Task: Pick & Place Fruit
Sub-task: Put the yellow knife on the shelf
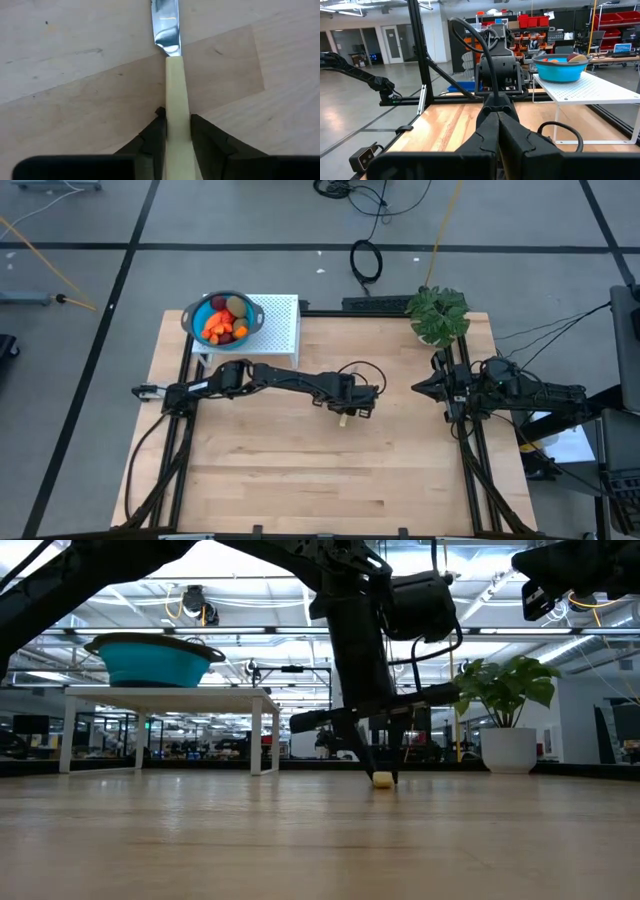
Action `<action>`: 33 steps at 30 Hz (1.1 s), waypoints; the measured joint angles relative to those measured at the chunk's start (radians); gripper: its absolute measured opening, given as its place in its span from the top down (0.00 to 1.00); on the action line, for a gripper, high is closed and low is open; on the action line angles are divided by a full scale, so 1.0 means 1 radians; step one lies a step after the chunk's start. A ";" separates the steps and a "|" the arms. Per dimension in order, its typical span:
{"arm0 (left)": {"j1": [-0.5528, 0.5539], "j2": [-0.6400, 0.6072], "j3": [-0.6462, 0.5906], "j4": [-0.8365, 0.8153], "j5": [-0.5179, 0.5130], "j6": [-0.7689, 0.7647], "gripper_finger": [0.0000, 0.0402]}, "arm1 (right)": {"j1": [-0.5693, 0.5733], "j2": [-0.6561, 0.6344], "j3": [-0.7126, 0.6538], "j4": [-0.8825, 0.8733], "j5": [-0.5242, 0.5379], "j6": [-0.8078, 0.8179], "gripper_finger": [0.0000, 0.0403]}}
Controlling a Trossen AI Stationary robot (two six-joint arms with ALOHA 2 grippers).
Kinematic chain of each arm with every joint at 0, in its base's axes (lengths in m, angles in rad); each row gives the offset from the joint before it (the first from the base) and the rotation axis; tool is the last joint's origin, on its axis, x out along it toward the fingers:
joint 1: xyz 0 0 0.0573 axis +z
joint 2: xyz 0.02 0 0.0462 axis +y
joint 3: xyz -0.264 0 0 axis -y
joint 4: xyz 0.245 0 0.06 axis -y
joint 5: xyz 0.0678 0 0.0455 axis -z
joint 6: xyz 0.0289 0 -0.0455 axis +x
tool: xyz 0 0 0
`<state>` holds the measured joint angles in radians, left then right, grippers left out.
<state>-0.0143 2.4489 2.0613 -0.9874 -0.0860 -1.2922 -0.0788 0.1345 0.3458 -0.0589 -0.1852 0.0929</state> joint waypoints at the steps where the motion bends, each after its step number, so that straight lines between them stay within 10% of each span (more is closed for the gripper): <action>1: 0.000 0.000 0.000 0.000 0.000 0.000 0.75 | 0.000 0.000 0.000 0.000 0.000 0.000 1.00; 10: -0.001 0.000 0.001 -0.019 0.002 0.026 0.64 | 0.000 0.000 0.000 0.000 0.000 0.000 1.00; 22: -0.002 -0.002 0.002 -0.083 -0.017 0.011 0.90 | 0.000 0.000 0.000 0.000 0.000 -0.003 1.00; 33: -0.014 0.006 0.045 -0.085 -0.057 0.031 0.89 | 0.000 0.000 0.000 0.000 0.000 -0.003 1.00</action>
<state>-0.0284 2.4545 2.1059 -1.0724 -0.1429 -1.2614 -0.0791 0.1345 0.3458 -0.0591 -0.1852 0.0895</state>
